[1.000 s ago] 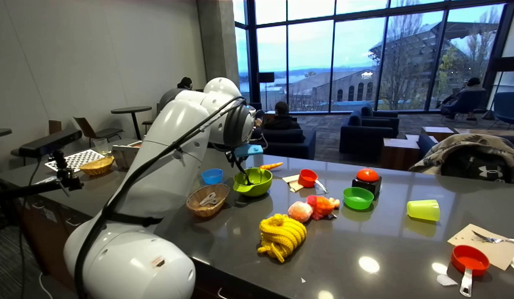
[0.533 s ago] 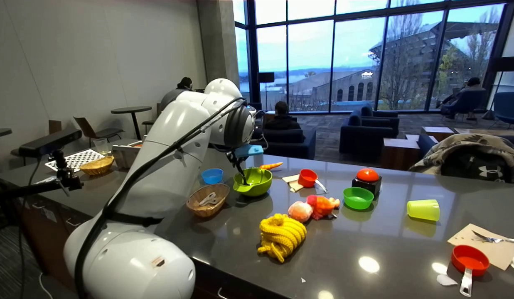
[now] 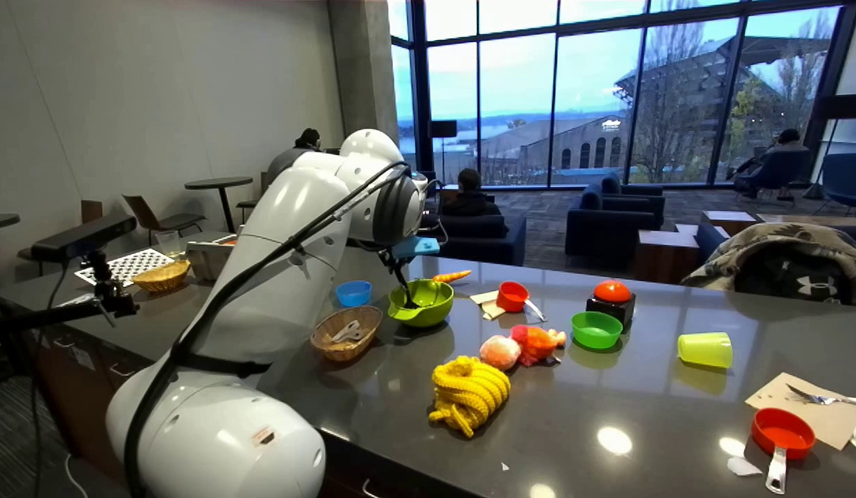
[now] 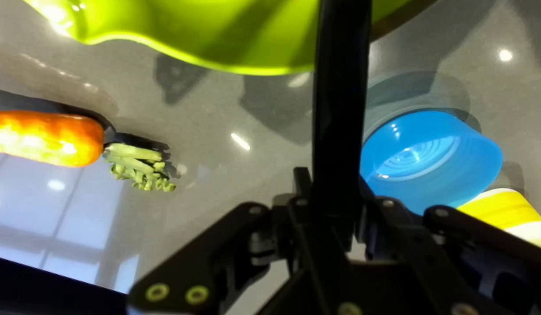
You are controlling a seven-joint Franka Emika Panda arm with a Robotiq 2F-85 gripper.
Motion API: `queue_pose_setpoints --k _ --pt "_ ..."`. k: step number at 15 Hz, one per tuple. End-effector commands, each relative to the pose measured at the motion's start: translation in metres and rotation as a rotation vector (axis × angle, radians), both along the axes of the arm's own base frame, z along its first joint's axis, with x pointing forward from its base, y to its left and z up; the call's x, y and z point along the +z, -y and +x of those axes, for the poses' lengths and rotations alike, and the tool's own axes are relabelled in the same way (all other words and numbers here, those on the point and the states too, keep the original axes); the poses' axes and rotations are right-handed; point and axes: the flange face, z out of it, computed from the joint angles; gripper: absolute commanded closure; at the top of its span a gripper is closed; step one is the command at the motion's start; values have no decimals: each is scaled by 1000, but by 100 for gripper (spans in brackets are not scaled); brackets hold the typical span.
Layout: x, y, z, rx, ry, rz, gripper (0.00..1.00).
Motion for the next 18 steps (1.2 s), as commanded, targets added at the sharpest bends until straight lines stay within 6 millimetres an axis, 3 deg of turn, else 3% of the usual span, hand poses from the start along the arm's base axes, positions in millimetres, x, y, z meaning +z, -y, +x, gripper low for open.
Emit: queue_pose_setpoints --k 1,15,16,18 --pt "0 0 0 0 0 0 77" --pt "0 0 0 0 0 0 77" --pt "0 0 0 0 0 0 94" --pt "3 3 3 0 12 -3 94"
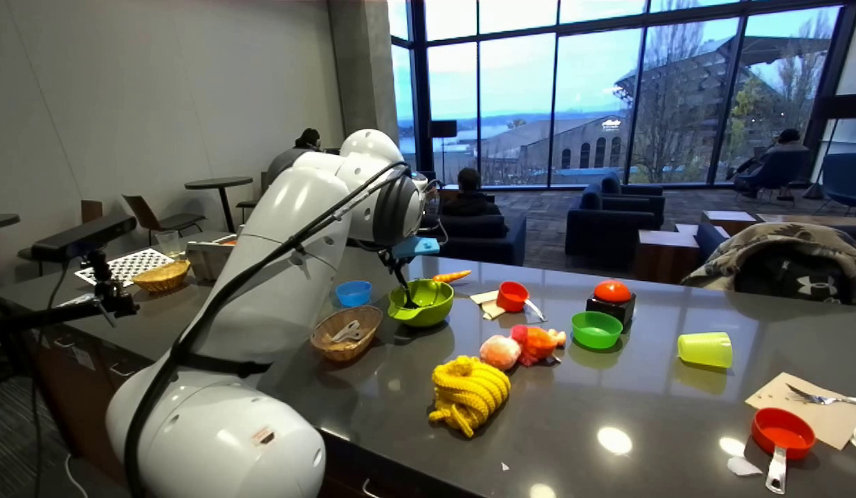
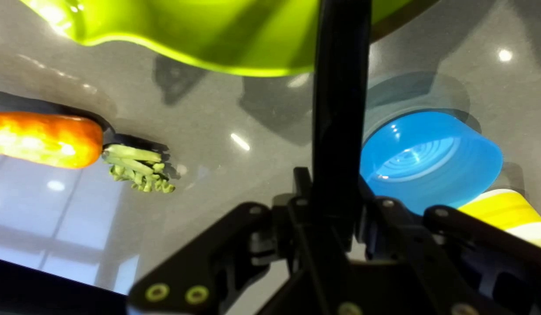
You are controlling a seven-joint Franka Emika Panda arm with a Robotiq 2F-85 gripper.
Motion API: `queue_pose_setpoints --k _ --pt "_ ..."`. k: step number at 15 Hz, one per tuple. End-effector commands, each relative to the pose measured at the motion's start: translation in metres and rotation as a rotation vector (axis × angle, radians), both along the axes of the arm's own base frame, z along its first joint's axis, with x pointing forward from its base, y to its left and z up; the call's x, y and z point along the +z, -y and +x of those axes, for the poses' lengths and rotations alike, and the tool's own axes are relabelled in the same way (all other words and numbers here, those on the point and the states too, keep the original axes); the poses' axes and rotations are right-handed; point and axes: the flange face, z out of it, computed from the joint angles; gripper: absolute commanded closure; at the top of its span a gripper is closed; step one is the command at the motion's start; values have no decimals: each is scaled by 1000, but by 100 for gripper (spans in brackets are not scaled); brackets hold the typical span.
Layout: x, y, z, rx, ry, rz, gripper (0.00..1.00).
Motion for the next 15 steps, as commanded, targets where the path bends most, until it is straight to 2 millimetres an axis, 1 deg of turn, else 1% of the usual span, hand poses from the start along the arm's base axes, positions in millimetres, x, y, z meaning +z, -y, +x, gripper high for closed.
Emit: queue_pose_setpoints --k 1,5,10,13,15 --pt "5 5 4 1 15 -6 94" --pt "10 21 15 -9 34 -13 94" --pt "29 42 41 -22 89 28 94" --pt "45 45 50 -33 121 107 94" --pt "52 44 53 -57 138 185 94"
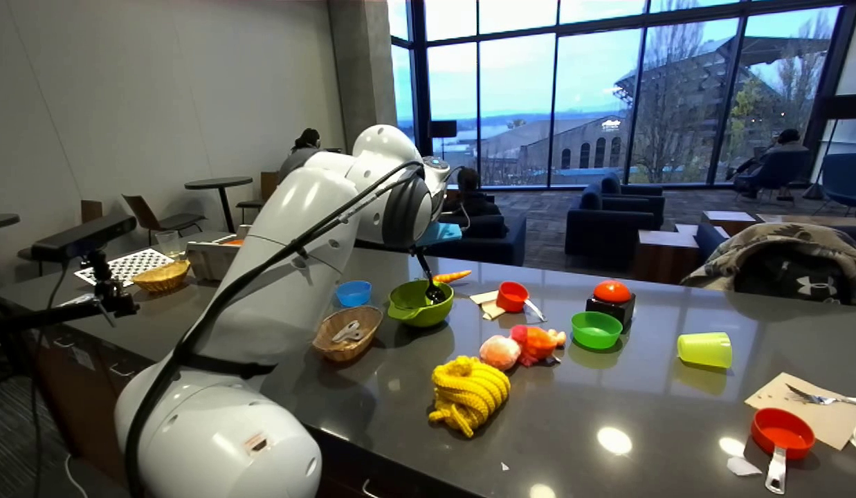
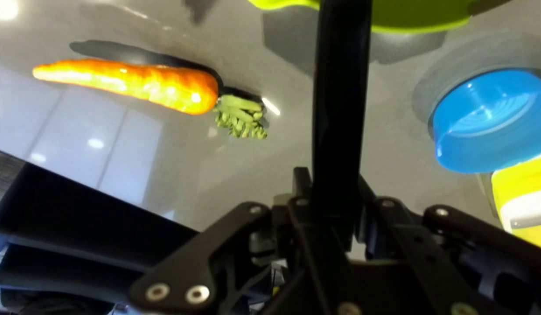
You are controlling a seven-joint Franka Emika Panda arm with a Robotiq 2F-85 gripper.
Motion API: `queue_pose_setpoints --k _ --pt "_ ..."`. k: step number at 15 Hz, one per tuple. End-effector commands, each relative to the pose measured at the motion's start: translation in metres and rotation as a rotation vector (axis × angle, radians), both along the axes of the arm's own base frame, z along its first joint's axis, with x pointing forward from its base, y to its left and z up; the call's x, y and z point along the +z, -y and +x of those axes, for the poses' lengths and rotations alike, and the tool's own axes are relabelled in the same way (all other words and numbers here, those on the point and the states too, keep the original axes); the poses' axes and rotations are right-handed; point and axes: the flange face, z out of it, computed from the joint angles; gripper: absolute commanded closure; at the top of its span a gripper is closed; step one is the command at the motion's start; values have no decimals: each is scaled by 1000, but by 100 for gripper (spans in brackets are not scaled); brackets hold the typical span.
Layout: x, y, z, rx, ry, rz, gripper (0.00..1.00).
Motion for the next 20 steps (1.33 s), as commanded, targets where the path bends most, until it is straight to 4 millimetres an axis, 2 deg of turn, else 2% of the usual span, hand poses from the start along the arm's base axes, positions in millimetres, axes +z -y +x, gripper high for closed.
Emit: queue_pose_setpoints --k 1,5,9,14,20 --pt "13 -3 7 -20 28 148 94" --pt "23 -5 8 -65 100 285 94" --pt "21 2 10 -66 216 370 94" --pt "27 27 13 -134 303 446 94" --pt "57 51 3 -157 414 428 94"
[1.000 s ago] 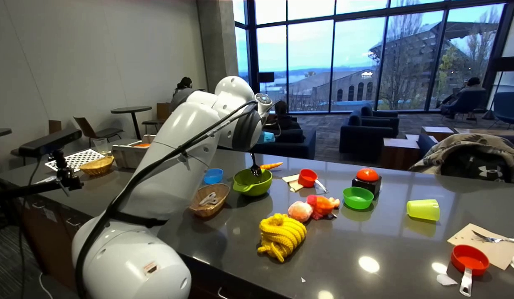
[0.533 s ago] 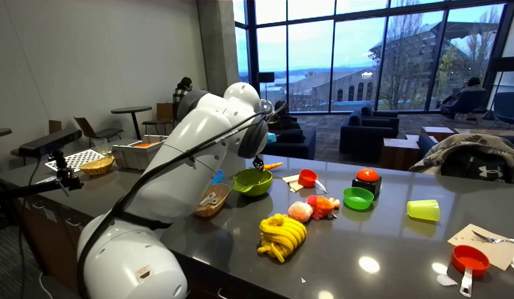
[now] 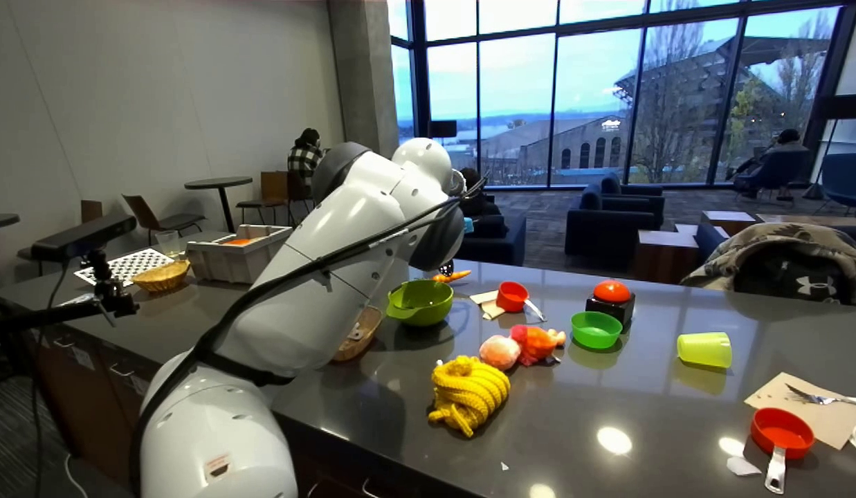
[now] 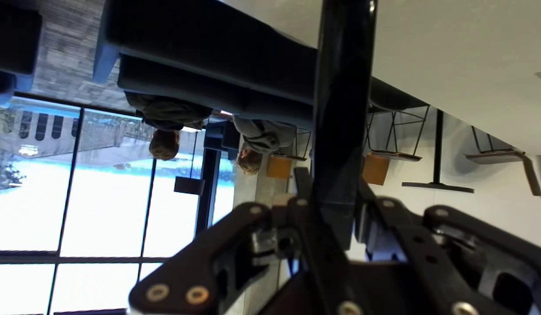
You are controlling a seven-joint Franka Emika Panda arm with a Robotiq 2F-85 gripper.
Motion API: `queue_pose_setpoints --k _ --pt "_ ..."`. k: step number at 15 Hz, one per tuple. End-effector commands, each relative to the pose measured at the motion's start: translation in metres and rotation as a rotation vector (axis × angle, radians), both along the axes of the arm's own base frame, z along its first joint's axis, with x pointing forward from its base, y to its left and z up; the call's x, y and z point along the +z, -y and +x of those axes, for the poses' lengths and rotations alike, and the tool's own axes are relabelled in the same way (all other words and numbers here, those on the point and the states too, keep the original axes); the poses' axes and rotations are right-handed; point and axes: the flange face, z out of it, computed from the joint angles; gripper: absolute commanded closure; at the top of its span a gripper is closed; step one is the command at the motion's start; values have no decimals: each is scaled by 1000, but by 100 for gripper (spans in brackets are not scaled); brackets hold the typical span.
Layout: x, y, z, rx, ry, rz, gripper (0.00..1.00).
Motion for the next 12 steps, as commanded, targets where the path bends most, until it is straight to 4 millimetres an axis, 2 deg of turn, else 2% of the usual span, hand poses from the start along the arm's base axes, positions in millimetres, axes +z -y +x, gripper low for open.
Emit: queue_pose_setpoints --k 1,3,5,9,12 --pt "25 8 -19 -18 64 -18 94" --pt "35 7 -32 -37 64 -14 94" --pt "38 8 -48 -54 67 -42 94" --pt "33 11 -78 -76 50 -96 94" --pt "26 10 -92 -71 38 -103 94"
